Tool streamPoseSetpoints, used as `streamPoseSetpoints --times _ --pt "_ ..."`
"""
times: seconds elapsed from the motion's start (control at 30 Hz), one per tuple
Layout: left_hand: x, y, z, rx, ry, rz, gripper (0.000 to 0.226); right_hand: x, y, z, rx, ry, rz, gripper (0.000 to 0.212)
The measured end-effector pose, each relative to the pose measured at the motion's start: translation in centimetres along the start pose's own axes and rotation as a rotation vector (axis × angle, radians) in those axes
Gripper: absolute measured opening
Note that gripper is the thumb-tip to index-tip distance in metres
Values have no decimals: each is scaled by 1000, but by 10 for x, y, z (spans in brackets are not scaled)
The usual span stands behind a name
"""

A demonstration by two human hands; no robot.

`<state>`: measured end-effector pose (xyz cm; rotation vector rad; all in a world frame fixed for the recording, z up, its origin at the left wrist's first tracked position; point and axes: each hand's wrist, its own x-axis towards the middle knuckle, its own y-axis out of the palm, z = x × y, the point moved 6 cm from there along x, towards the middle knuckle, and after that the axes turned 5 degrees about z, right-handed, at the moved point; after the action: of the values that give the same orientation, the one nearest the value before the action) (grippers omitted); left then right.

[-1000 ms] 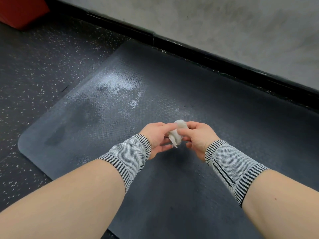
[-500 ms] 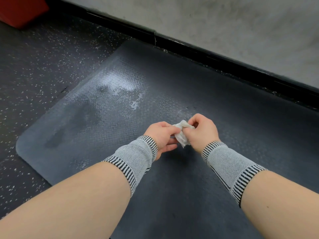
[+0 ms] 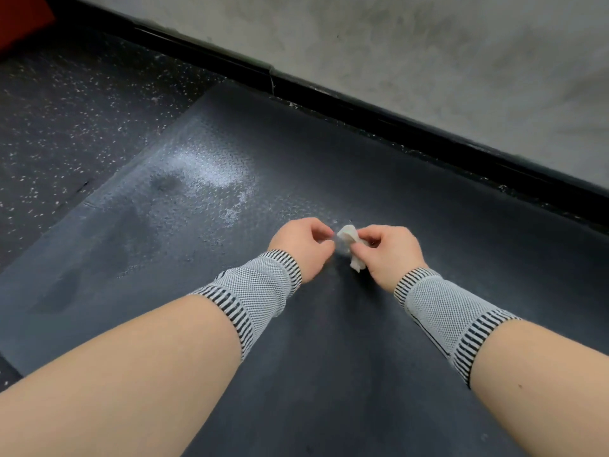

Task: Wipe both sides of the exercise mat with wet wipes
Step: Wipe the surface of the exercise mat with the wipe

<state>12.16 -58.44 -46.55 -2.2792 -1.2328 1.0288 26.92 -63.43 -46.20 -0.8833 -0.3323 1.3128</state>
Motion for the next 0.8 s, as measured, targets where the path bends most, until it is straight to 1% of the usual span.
streamPoseSetpoints --times 0.03,0.1,0.2,0.3,0.37,0.43,0.53,0.63,0.7,0.8 --pt "8 -4 -6 171 35 -25 31 8 -8 -7 24 35 -32 17" --pt "25 -6 -15 404 110 -11 53 26 -24 -24 62 107 -107 20" --pt "50 4 -20 586 128 131 79 52 -49 -40 82 168 -219 24" --pt "67 21 -17 713 91 243 94 81 -76 -45 10 204 -329 27" --pt "73 29 -14 783 66 275 96 105 -90 -48 -47 205 -404 32" --pt "77 33 -13 803 61 292 98 127 -97 -55 -114 248 -437 29" --pt "80 34 -14 814 74 290 98 153 -90 -55 -270 344 -396 27" --pt "81 35 -12 797 76 294 98 174 -76 -44 -294 390 -359 21" --pt "81 34 -11 789 75 293 98 183 -69 -31 -298 370 -331 19" --pt "82 34 -9 794 73 293 99 193 -57 -13 -402 219 -217 24"
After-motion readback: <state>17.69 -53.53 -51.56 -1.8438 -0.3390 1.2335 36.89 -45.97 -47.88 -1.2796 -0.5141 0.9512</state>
